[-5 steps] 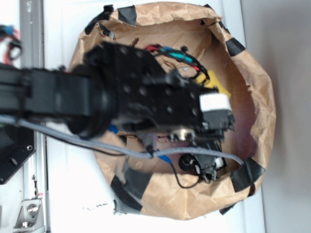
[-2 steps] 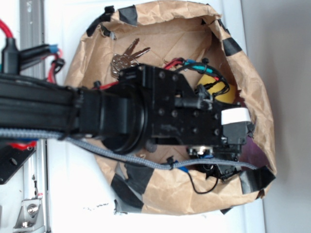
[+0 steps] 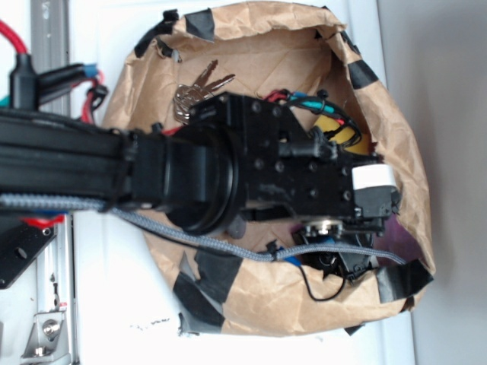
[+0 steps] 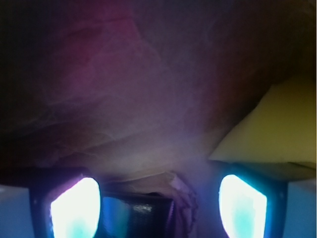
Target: Grab the black box.
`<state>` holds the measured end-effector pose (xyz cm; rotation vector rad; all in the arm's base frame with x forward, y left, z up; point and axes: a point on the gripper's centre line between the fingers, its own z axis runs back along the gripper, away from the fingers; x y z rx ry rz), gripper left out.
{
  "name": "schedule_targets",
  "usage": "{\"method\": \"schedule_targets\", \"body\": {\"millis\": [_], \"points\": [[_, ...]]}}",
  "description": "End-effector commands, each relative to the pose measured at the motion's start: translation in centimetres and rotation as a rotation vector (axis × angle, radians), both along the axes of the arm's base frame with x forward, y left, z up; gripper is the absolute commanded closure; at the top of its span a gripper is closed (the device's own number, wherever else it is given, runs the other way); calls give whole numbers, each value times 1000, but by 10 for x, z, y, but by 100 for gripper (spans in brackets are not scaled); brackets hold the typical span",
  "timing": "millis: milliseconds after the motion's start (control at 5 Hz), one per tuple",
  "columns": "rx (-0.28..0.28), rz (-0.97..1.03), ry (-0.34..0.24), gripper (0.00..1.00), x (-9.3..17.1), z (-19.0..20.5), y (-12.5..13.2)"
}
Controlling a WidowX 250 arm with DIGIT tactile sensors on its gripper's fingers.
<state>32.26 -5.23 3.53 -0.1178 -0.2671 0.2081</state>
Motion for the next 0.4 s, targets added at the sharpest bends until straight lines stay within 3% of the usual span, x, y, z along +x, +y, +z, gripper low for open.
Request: {"method": "schedule_targets", "body": {"millis": [0, 200], "points": [[6, -137, 68, 0, -31, -10, -18], [-86, -188, 99, 0, -40, -4, -31]]}}
